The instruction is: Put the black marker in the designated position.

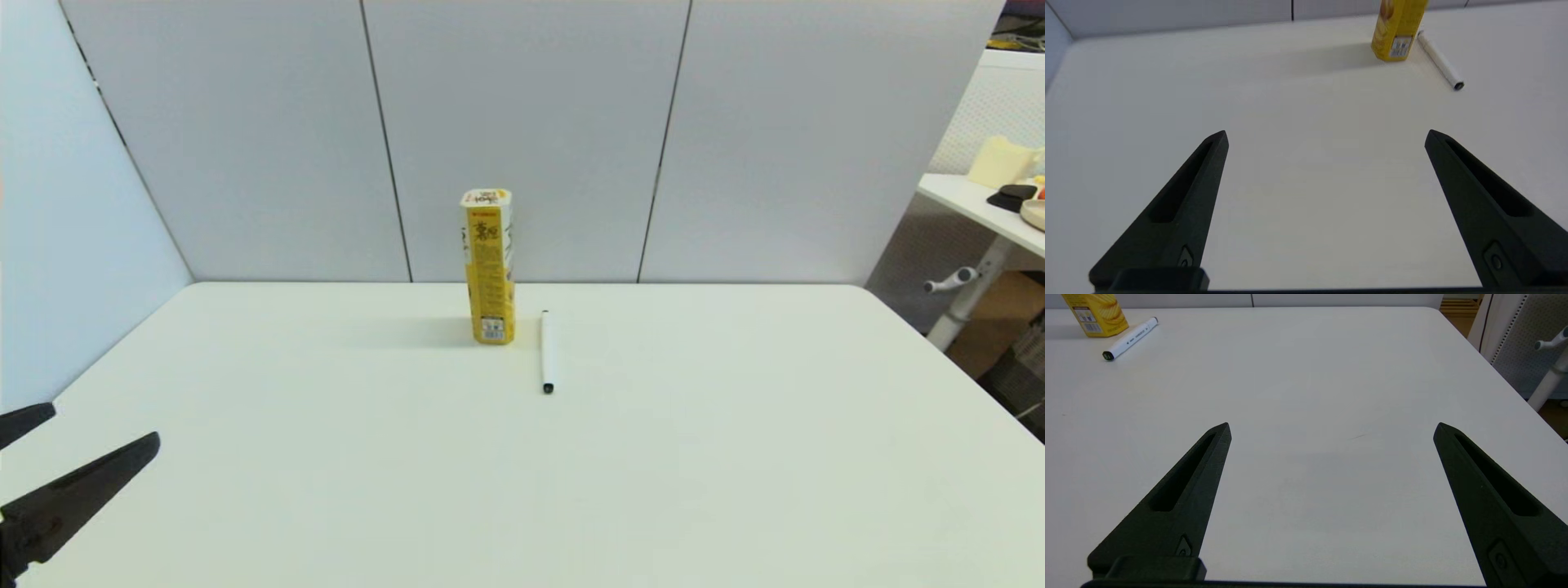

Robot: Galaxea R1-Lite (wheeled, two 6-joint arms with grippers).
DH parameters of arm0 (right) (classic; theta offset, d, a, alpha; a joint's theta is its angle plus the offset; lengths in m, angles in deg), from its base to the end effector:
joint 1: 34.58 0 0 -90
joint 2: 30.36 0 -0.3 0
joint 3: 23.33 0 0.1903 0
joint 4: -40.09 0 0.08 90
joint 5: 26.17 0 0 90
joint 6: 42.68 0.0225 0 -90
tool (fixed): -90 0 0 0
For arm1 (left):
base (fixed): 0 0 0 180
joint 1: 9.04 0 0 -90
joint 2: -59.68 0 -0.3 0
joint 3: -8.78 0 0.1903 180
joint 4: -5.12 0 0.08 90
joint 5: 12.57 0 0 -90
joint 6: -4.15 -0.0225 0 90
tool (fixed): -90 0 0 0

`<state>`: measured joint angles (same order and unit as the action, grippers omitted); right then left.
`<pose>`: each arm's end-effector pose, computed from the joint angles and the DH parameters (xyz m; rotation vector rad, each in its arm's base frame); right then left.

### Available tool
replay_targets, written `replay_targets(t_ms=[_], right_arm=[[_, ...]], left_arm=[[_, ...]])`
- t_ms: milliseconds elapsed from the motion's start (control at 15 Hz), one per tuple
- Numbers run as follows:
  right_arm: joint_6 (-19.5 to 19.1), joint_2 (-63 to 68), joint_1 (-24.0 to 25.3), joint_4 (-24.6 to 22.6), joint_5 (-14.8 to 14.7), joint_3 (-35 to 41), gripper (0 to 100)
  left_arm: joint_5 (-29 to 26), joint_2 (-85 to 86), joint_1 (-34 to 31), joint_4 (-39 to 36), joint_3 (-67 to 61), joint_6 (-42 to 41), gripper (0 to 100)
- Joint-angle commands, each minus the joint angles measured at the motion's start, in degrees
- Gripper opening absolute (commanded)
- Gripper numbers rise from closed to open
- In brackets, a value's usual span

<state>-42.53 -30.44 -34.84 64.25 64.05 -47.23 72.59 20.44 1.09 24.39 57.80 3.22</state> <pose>-0.0236 0.0002 0.0766 0.0026 0.0031 -0.0007 0.0550 -0.0118 0.2052 0.0238 0.1638 -0.2620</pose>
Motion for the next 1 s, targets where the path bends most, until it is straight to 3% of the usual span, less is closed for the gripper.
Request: replay_targets(t_ms=[67, 333, 533, 800, 1000], right_arm=[[0.0, 0.1, 0.0, 0.0, 0.0, 0.0, 100], [0.0, 0.1, 0.0, 0.0, 0.0, 0.0, 100], [0.0, 0.1, 0.0, 0.0, 0.0, 0.0, 100], [0.0, 0.1, 0.0, 0.0, 0.0, 0.0, 100], [0.0, 0.1, 0.0, 0.0, 0.0, 0.0, 100]], left_arm=[[-3.0, 12.3, -5.9, -6.6, -7.8, -5.2, 100], [-8.3, 22.4, -10.7, -6.2, -12.8, -6.1, 100], [-8.3, 28.8, -10.9, -6.2, -18.9, -5.9, 100], [-2.9, 36.6, -10.7, -5.0, -25.6, -5.6, 100], [2.7, 39.2, -10.6, 3.6, -25.6, -5.5, 100]])
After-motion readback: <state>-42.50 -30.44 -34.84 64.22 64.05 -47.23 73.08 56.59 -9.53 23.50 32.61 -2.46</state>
